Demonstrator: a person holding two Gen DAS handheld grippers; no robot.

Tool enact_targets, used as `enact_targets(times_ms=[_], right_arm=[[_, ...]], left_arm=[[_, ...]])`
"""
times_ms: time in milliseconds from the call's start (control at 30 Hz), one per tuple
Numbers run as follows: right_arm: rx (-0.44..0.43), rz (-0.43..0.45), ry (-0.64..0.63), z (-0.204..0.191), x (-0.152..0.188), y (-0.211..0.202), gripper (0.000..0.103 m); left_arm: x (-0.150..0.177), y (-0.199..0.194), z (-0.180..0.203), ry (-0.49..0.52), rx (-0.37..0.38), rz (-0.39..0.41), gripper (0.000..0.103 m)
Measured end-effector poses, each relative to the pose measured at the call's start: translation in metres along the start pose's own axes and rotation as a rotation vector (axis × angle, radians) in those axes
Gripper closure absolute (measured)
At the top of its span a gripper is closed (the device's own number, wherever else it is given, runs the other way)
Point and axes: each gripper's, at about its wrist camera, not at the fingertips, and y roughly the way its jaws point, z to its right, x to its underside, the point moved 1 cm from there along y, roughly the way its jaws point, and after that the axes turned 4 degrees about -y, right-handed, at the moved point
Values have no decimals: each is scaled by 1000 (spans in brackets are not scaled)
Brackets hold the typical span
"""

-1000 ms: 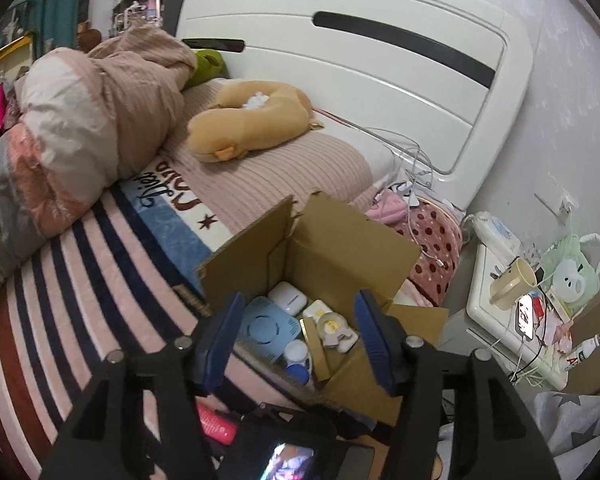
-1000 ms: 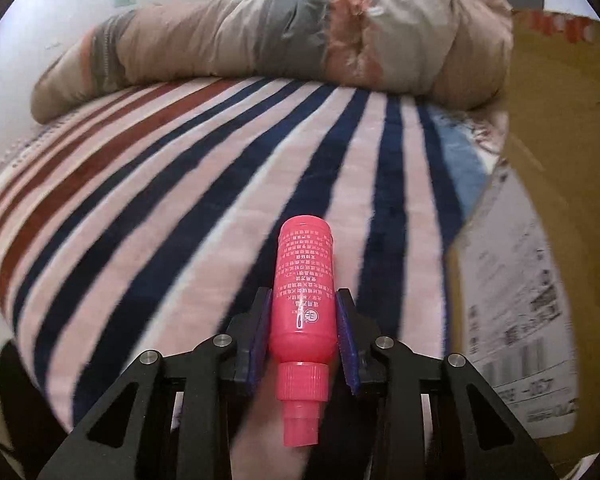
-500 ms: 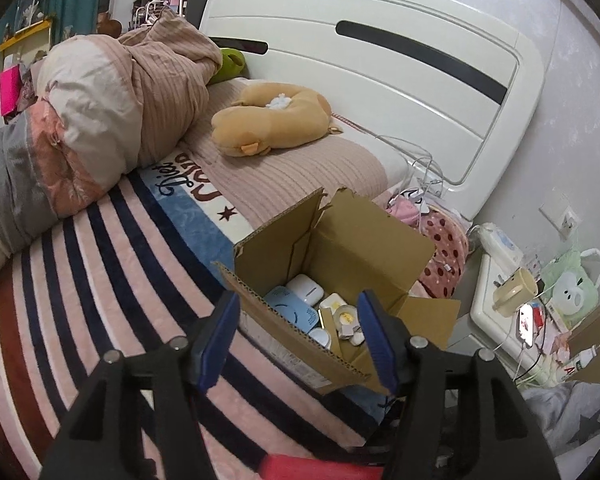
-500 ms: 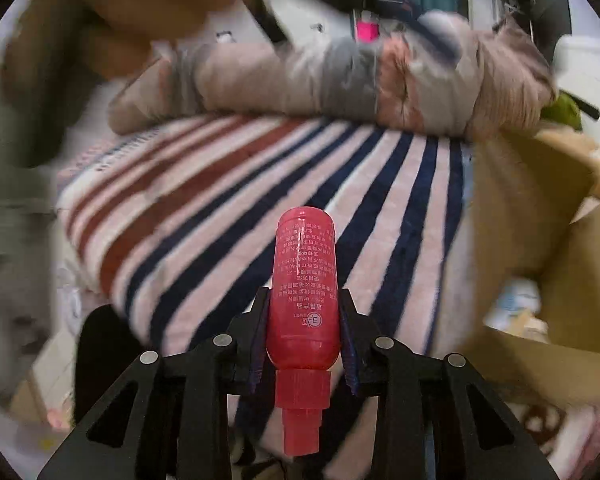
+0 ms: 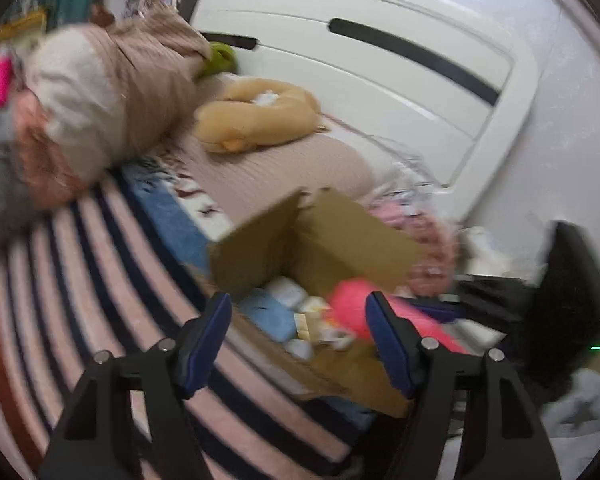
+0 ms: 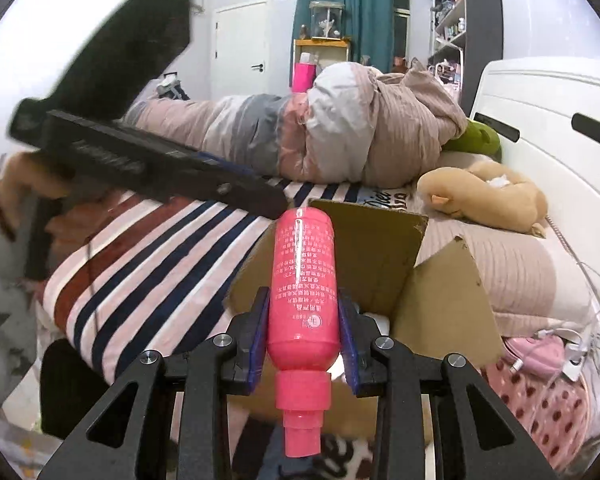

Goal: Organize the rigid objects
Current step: 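Lower the pink bottle into the box and open the right gripper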

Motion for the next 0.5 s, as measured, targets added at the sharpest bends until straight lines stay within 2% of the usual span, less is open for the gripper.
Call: enact_targets(times_ms=[200,267,367,500], right_arm=[[-34,20,-18,5,-14,21,76],[-20,27,-33,5,-19,25,76],[-10,41,-35,7,-24,27,76],[4,104,-30,8,-25,22,76]], left_arm=[[-4,11,0,-15,15,-13,37],[-5,13,0,-23,16,-15,37],[-3,12,-1,-38,40,-17,37],[-6,12,-4,-82,115,-17,37]])
